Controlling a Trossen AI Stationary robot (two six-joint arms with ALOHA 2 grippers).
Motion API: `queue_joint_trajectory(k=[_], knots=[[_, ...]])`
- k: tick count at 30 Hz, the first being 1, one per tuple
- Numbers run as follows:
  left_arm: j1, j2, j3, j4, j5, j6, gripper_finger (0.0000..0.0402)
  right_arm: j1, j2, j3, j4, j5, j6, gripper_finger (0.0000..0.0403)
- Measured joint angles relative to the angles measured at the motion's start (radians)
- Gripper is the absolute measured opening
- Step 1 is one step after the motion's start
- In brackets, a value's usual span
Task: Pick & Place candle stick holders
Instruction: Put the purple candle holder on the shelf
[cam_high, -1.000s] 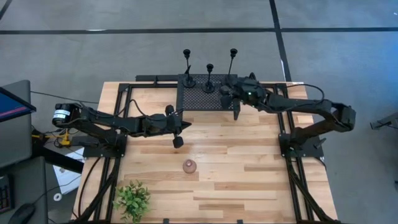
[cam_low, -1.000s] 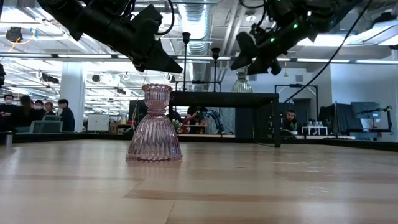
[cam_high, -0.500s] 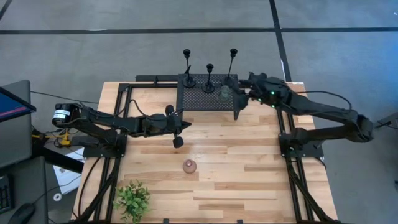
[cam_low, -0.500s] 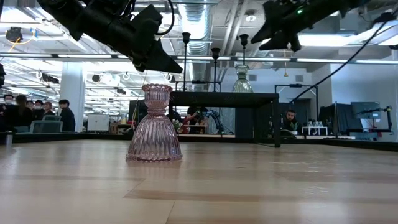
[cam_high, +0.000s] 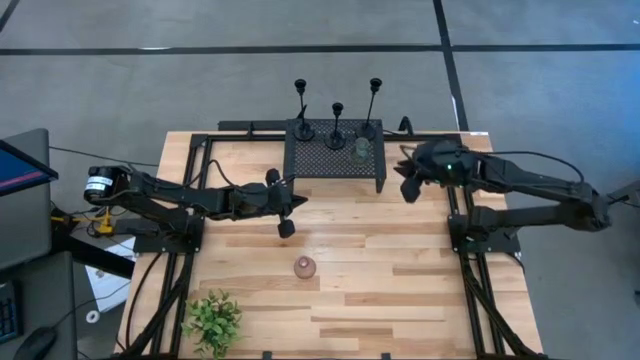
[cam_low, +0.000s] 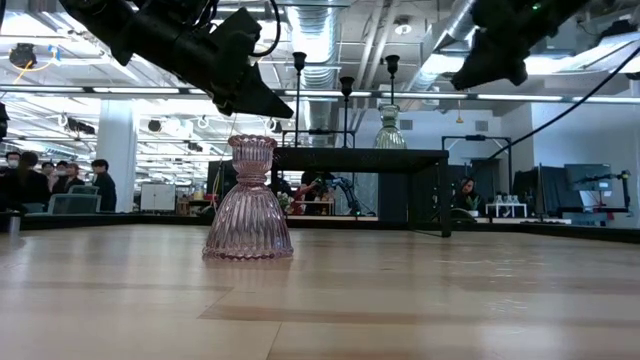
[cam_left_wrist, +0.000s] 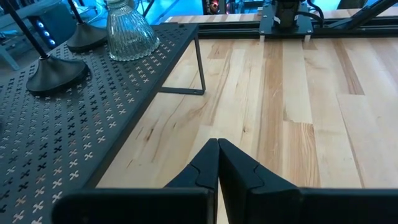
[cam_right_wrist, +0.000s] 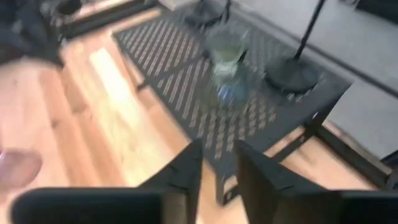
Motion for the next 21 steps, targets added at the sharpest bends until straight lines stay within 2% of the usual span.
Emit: queue_joint_trajectory(k=[6,10,17,21], knots=[[-0.004,-0.032,0.001,-0.053,0.0,0.026,0.0008,0.126,0.01,-0.006,-0.06,-0.005,0.011,0.0007],[-0.025,-0.056,0.001,-0.109,0.009,0.025,0.0008,0.212,0.008,-0.053,0.005,-0.008,0.008,0.0011],[-0.065,-0.058,0.001,-0.122,0.21,-0.019,0.0008,0.304,0.007,-0.129,0.104,0.008,-0.019,0.0005],[-0.089,-0.058,0.001,-0.122,0.216,-0.064,0.0008,0.323,0.012,-0.144,0.137,0.011,-0.028,0.0001]])
